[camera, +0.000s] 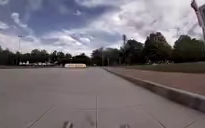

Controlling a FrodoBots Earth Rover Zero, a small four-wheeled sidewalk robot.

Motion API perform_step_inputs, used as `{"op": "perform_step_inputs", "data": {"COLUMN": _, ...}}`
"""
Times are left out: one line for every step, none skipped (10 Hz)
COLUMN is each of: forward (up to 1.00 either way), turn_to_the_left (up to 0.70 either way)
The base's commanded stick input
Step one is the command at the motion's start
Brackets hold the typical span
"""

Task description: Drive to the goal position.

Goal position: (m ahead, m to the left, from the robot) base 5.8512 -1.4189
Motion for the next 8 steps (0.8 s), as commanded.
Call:
{"op": "perform_step_inputs", "data": {"forward": 1.0, "turn_to_the_left": 0.0}}
{"op": "perform_step_inputs", "data": {"forward": 1.0, "turn_to_the_left": 0.0}}
{"op": "perform_step_inputs", "data": {"forward": 1.0, "turn_to_the_left": 0.0}}
{"op": "perform_step_inputs", "data": {"forward": 1.0, "turn_to_the_left": 0.0}}
{"op": "perform_step_inputs", "data": {"forward": 1.0, "turn_to_the_left": 0.0}}
{"op": "perform_step_inputs", "data": {"forward": 1.0, "turn_to_the_left": 0.0}}
{"op": "perform_step_inputs", "data": {"forward": 1.0, "turn_to_the_left": 0.0}}
{"op": "perform_step_inputs", "data": {"forward": 1.0, "turn_to_the_left": 0.0}}
